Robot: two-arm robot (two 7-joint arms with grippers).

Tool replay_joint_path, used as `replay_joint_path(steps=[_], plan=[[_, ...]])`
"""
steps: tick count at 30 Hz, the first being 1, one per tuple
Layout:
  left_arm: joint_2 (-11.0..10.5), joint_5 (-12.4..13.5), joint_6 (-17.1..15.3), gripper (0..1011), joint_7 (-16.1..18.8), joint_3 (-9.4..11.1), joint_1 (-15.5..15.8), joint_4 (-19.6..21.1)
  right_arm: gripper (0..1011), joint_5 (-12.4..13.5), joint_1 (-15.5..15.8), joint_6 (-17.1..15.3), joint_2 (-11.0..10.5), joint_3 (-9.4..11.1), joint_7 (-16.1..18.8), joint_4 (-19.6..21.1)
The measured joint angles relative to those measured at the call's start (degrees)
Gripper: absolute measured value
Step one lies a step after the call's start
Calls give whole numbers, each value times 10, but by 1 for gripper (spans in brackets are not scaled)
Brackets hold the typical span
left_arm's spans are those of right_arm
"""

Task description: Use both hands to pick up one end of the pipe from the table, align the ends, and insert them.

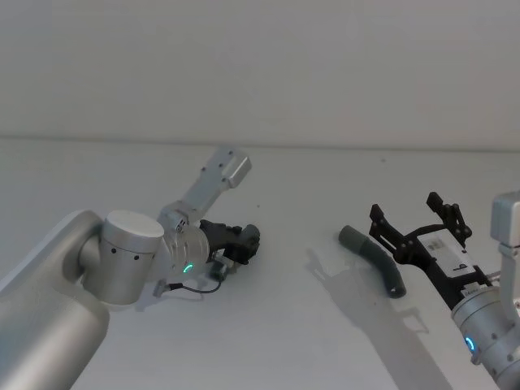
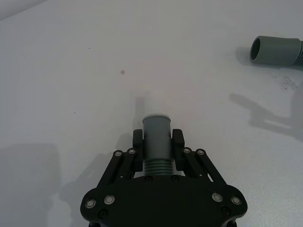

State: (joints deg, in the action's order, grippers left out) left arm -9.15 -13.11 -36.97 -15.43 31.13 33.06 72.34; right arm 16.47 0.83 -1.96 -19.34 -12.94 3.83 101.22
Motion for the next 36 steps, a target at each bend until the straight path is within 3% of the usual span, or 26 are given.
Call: replay_joint_path(steps=[6,15,24,36], plan=[[0,0,0,347,0,0,0,0,1001,-1,-2,-7,-4,0,4,0],[0,0,0,347,0,0,0,0,1001,-7,-16,-52,-30,-1,29,-1],[0,0,0,347,0,0,0,0,1001,-7,-43,-121,-72,-6,84,-14],[0,0,0,347,0,0,0,0,1001,3,-79,-165,-110,-17,152,-35]])
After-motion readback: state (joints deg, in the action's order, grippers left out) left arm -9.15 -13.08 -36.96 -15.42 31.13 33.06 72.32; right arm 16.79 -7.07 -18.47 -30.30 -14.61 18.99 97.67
